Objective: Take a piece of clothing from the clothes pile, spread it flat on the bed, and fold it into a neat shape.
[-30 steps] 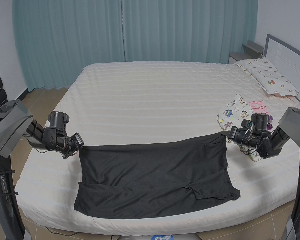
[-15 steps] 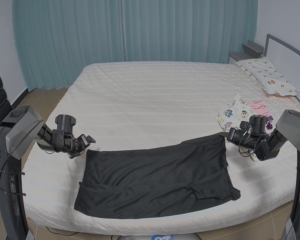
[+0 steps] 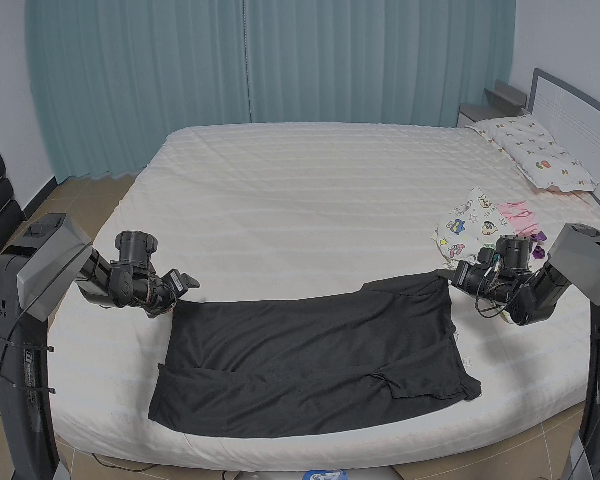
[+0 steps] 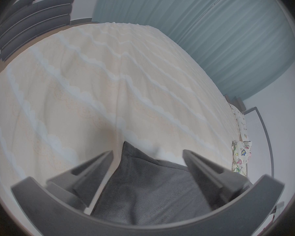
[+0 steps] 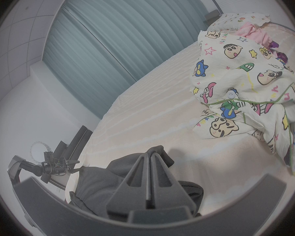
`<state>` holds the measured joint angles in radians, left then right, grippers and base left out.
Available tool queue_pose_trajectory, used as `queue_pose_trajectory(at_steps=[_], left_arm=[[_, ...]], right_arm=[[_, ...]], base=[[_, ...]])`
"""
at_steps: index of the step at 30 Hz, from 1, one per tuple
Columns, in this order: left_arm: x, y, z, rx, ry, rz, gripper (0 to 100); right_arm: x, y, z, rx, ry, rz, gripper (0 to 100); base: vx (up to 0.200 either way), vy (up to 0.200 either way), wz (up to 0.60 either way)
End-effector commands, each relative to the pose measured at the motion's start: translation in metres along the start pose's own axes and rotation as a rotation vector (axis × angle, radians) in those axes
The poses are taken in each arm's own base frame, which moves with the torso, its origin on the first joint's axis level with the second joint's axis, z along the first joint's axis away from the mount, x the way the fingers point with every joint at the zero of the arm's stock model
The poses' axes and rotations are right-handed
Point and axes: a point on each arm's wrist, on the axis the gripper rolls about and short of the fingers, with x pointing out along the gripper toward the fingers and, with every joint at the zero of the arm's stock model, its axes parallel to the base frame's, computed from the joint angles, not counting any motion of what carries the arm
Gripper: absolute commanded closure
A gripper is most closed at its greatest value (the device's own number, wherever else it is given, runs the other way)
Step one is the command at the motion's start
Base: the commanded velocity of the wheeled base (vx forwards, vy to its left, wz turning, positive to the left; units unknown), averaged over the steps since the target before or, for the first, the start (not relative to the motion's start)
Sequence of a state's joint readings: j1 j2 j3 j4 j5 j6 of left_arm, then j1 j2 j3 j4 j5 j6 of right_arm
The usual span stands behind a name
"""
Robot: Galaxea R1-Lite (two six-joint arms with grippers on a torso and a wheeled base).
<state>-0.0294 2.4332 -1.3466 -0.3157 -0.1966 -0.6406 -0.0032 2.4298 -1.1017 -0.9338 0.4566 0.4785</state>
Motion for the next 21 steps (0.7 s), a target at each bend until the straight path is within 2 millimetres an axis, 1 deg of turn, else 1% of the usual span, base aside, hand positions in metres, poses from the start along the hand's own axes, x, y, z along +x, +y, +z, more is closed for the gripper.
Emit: queue_pose_trajectory(at_steps=[1,7,9,14,21], left_arm=[[0.004,0.002,-0.004,0.003,0.012,0.009,100],[0.002,0.006,-0.005,-0.002,0.01,0.028,100],[-0.004,0.006,-0.002,-0.006,0.001,0.033,100],[-0.021,-0.001,0.005,-0.008,-0.031,0.022,100],[-0.03,-0.003,0.011,-0.01,-0.051,0.015,100]], right_arm=[[0.001,-0.001,-0.002,0.002,0.005,0.0,100],[0.001,-0.001,-0.002,0.003,0.004,-0.003,100],[0.0,-0.001,-0.001,0.001,0.001,-0.001,100],[-0.001,0.002,0.005,0.029,-0.018,0.007,100],[-0.001,0.003,0.009,0.042,-0.054,0.021,100]], base=[[0.0,0.0,0.0],[0.0,0.0,0.0],[0.0,0.0,0.0],[0.0,0.0,0.0],[0.0,0.0,0.0]])
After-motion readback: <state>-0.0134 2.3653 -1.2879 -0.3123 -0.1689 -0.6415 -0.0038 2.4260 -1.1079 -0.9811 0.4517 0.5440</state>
